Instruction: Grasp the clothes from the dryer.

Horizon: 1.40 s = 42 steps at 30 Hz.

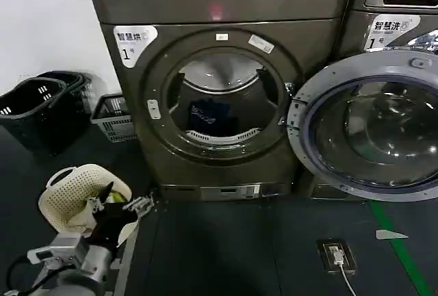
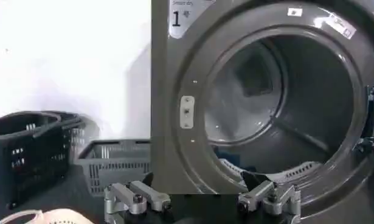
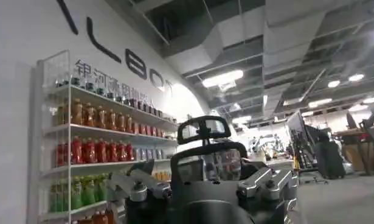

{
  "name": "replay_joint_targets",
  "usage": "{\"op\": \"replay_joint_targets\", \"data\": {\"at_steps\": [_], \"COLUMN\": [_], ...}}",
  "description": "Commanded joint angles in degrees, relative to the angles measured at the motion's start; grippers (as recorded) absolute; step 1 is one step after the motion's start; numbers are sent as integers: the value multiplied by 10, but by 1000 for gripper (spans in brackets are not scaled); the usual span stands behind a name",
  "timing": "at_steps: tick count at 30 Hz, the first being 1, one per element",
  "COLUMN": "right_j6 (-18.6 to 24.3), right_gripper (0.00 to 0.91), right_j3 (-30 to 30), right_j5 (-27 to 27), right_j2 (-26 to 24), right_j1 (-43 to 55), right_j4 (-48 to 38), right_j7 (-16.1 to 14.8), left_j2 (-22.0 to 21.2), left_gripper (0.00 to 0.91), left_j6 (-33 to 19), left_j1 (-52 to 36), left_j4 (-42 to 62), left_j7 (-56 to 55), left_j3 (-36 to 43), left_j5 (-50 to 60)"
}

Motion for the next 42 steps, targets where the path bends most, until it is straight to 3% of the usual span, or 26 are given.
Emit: {"op": "replay_joint_targets", "data": {"at_steps": [1,28,34,42], "right_j6": [2,6,46,51], "right_gripper": [907,907,907,907], "right_j3": [-4,0,1,8], "right_j5": [-2,-2,2,16], "right_j2": [-1,7,8,11], "right_j1": [1,0,-2,-3], "right_j4": [-3,2,2,10], "right_j7": [-2,-10,-25,-28], "left_j2": [0,2,2,5], "left_gripper": [907,907,907,907], "left_j6": [0,2,1,1], "left_j1": [0,-11,-11,-11], "left_j4": [2,3,1,-8], "left_j7": [0,9,12,20], "left_j3": [0,3,2,-4], "left_j5": [-1,-6,-5,-7]}}
